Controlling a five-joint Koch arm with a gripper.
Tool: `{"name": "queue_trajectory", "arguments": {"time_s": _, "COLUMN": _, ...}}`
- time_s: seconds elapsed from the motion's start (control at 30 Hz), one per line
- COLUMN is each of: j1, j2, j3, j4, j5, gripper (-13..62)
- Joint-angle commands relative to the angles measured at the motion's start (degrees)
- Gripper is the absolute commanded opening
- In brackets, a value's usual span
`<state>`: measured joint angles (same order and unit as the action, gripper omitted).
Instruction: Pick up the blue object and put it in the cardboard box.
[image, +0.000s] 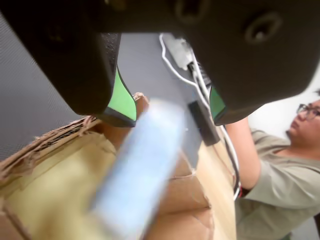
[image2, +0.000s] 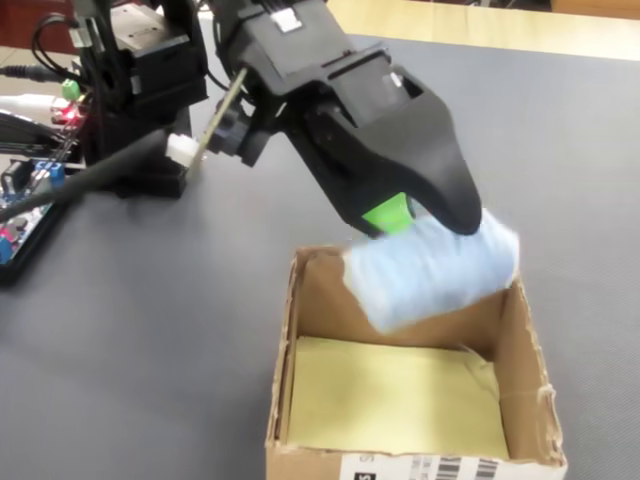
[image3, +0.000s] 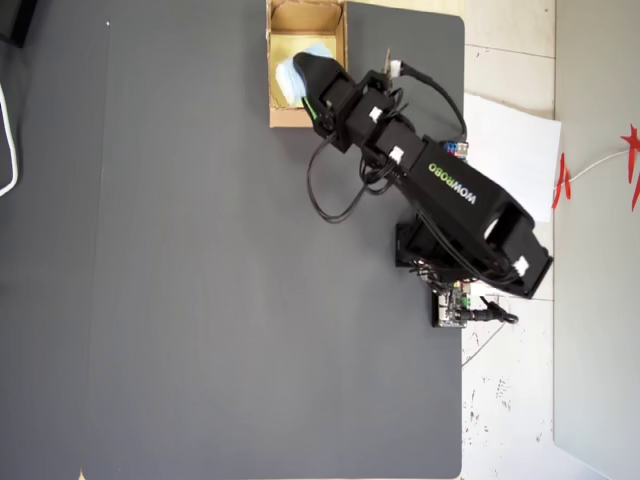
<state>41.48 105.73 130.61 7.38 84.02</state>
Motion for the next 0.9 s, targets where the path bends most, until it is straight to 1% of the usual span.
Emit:
{"name": "queue_trajectory", "arguments": {"time_s": 0.0, "j1": 0.7, "j2": 1.8, "j3": -4.9, "j4": -1.8, "j5": 0.4, "gripper": 31.5}}
{"name": "queue_trajectory", "arguments": {"time_s": 0.2, "j1": 1.0, "j2": 3.6, "j3": -5.0, "j4": -3.3, "j5": 1.8, "gripper": 32.4}}
{"name": "queue_trajectory", "arguments": {"time_s": 0.4, "j1": -8.3, "j2": 12.1, "j3": 5.2, "j4": -13.6, "j5": 7.6, "gripper": 33.2}}
{"name": "queue_trajectory", "arguments": {"time_s": 0.57, "j1": -16.9, "j2": 17.7, "j3": 12.4, "j4": -14.1, "j5": 7.1, "gripper": 33.7}}
{"name": "queue_trajectory", "arguments": {"time_s": 0.7, "j1": -24.2, "j2": 22.0, "j3": 19.2, "j4": -18.8, "j5": 7.2, "gripper": 34.0}}
{"name": "queue_trajectory", "arguments": {"time_s": 0.87, "j1": -29.9, "j2": 27.4, "j3": 26.4, "j4": -19.9, "j5": 6.9, "gripper": 34.0}}
